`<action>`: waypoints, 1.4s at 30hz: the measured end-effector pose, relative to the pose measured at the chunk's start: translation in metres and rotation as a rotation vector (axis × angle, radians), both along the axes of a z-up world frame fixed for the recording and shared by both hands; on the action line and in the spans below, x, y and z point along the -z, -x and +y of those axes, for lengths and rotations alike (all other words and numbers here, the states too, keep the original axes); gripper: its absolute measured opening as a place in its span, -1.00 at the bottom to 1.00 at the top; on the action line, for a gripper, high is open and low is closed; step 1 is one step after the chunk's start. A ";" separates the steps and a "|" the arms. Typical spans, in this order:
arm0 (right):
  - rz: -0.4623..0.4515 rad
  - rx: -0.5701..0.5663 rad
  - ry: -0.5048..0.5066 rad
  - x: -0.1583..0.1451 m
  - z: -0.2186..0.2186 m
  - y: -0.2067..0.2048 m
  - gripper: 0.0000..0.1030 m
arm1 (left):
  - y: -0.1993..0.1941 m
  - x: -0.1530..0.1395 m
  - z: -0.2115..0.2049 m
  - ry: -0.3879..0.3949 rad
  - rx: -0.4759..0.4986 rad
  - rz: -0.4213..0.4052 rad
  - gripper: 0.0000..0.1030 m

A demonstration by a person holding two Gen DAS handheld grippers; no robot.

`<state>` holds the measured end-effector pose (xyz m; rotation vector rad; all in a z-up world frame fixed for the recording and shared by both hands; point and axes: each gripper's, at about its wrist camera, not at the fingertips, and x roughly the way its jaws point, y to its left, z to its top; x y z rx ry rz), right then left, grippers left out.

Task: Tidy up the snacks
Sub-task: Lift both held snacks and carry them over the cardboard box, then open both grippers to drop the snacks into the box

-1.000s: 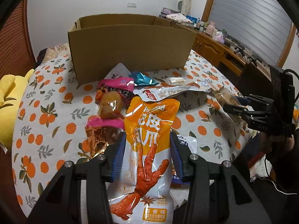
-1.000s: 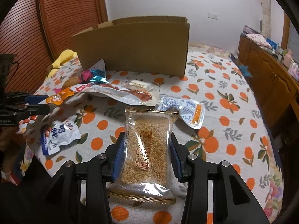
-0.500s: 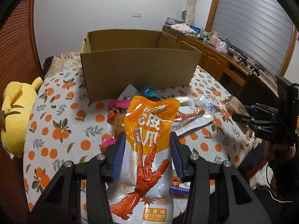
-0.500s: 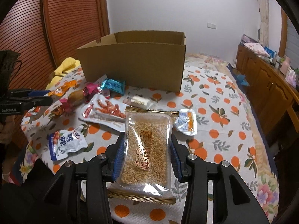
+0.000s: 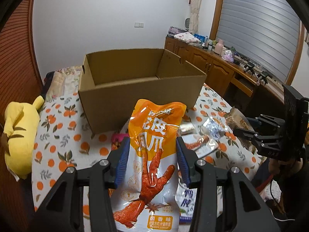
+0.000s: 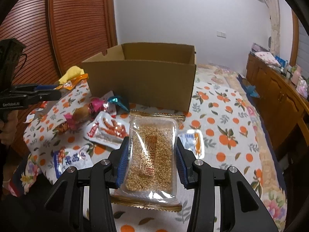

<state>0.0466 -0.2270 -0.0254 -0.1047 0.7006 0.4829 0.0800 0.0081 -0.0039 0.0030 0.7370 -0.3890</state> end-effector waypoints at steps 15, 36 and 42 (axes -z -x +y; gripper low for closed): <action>-0.070 -0.058 -0.028 -0.053 0.021 -0.082 -0.15 | -0.078 -0.041 -0.005 0.001 -0.009 -0.028 -0.12; -0.055 -0.136 -0.007 -0.052 0.069 -0.221 -0.14 | -0.210 -0.039 -0.006 -0.055 -0.028 0.016 -0.10; -0.028 -0.139 -0.003 -0.041 0.074 -0.236 -0.13 | -0.221 -0.029 -0.013 -0.067 -0.021 0.037 -0.03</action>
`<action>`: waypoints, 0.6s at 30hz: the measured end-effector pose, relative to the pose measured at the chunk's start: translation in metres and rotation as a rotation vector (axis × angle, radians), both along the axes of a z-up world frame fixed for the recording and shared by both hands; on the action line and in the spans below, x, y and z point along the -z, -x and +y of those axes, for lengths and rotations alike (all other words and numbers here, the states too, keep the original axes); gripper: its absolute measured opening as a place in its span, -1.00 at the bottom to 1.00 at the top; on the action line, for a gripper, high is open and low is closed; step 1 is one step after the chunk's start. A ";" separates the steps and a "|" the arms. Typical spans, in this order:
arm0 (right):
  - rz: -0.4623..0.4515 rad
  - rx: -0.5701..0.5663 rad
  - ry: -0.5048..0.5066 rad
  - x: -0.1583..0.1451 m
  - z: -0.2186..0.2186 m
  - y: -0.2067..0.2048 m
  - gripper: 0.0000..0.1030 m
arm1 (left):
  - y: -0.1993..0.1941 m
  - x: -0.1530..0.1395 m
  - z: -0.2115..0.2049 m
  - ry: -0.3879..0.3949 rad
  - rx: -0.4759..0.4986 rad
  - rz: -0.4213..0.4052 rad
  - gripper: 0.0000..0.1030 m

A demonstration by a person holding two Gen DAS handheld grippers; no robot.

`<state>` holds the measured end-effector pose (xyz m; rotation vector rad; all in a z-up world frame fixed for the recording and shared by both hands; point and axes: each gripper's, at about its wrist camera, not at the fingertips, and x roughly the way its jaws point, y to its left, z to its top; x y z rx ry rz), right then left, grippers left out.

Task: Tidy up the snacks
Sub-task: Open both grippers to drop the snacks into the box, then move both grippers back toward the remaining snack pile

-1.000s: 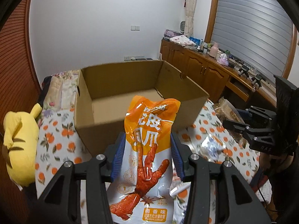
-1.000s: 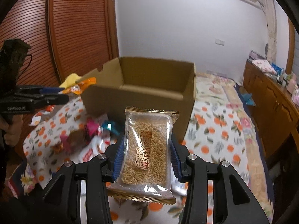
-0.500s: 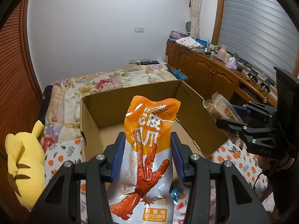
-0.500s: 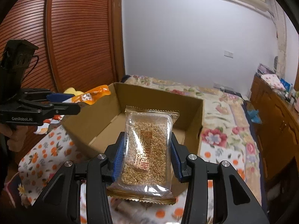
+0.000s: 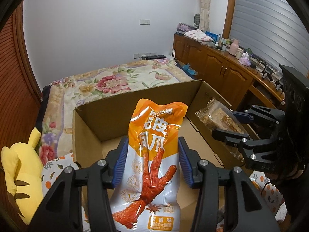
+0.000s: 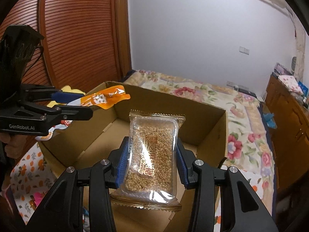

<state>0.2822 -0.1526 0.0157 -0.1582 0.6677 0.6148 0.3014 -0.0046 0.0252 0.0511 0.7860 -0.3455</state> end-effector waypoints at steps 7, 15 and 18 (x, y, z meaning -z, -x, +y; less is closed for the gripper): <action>0.003 0.023 0.016 0.006 0.003 -0.002 -0.02 | -0.002 0.005 0.000 -0.003 -0.013 0.004 0.03; 0.012 0.048 0.002 -0.002 -0.003 0.006 0.18 | 0.016 -0.007 0.007 0.010 -0.014 -0.029 0.13; -0.004 0.059 -0.019 -0.014 -0.013 0.024 0.18 | 0.033 -0.015 0.009 0.016 -0.008 -0.053 0.16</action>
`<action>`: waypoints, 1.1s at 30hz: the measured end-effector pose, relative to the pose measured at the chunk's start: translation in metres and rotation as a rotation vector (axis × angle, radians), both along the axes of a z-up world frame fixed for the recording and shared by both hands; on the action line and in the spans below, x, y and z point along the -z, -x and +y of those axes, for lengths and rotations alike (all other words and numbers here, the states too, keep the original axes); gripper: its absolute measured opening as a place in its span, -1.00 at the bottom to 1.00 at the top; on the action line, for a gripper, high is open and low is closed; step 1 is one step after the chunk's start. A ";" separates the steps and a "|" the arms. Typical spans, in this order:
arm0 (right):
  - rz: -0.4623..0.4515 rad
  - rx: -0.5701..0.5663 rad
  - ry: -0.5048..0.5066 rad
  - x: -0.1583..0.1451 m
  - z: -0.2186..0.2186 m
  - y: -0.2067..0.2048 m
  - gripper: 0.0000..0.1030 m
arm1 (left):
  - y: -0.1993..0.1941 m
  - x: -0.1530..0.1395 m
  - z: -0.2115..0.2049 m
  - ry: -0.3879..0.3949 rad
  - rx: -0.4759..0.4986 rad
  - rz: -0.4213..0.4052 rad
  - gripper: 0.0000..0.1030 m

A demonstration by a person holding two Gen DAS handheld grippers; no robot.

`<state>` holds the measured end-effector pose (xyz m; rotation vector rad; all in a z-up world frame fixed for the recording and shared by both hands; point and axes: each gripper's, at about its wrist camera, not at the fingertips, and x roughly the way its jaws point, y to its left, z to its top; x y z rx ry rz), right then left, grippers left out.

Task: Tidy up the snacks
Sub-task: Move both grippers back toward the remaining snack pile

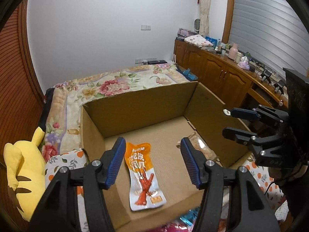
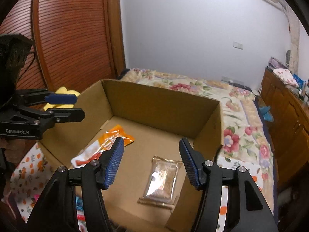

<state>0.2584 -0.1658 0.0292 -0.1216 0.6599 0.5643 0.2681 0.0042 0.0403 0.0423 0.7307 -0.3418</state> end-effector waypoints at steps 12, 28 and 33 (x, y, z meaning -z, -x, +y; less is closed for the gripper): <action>-0.008 0.104 -0.012 -0.013 -0.055 0.095 0.20 | 0.081 -0.009 0.010 0.020 0.003 -0.064 0.45; 0.054 0.198 0.016 0.028 -0.094 0.153 0.20 | 0.151 0.036 0.021 0.019 -0.023 -0.028 0.47; 0.094 0.198 0.001 0.048 -0.092 0.157 0.21 | 0.157 0.056 0.020 0.006 -0.033 -0.010 0.47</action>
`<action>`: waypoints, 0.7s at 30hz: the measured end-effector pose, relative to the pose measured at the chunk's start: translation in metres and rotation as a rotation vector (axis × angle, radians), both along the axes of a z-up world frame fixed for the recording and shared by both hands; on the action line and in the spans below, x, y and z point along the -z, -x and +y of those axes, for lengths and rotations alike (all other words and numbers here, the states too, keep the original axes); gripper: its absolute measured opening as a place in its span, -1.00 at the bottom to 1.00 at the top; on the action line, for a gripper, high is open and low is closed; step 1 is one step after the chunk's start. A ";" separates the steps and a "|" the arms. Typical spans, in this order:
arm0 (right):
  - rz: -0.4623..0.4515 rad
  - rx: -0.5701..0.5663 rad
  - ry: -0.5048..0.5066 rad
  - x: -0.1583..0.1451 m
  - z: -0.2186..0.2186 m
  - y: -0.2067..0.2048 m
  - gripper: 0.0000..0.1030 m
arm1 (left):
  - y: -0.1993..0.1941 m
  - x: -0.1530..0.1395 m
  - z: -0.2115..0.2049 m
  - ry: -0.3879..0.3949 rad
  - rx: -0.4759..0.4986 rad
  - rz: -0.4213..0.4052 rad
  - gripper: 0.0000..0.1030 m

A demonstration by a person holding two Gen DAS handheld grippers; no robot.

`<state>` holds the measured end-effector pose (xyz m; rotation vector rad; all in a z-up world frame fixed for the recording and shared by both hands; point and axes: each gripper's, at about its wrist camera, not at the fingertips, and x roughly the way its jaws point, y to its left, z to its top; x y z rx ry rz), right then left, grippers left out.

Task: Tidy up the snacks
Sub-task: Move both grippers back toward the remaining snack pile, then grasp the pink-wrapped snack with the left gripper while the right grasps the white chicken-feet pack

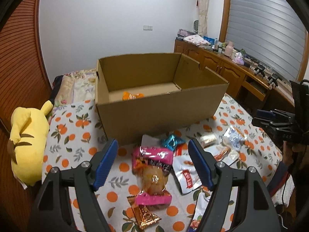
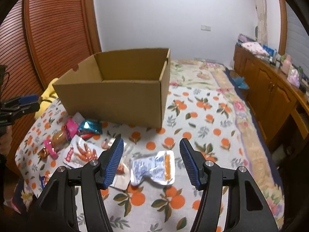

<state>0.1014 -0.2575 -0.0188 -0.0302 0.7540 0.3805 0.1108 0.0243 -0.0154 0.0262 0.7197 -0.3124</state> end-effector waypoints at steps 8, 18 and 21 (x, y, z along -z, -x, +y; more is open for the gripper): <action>0.038 -0.024 -0.019 0.028 0.019 0.005 0.21 | -0.003 0.036 -0.009 -0.023 0.019 0.070 0.44; 0.062 -0.079 -0.033 0.049 0.048 0.011 0.21 | -0.010 0.068 -0.017 -0.051 0.032 0.156 0.20; 0.067 -0.097 -0.041 0.050 0.056 0.012 0.21 | -0.012 0.074 -0.018 -0.059 0.029 0.174 0.20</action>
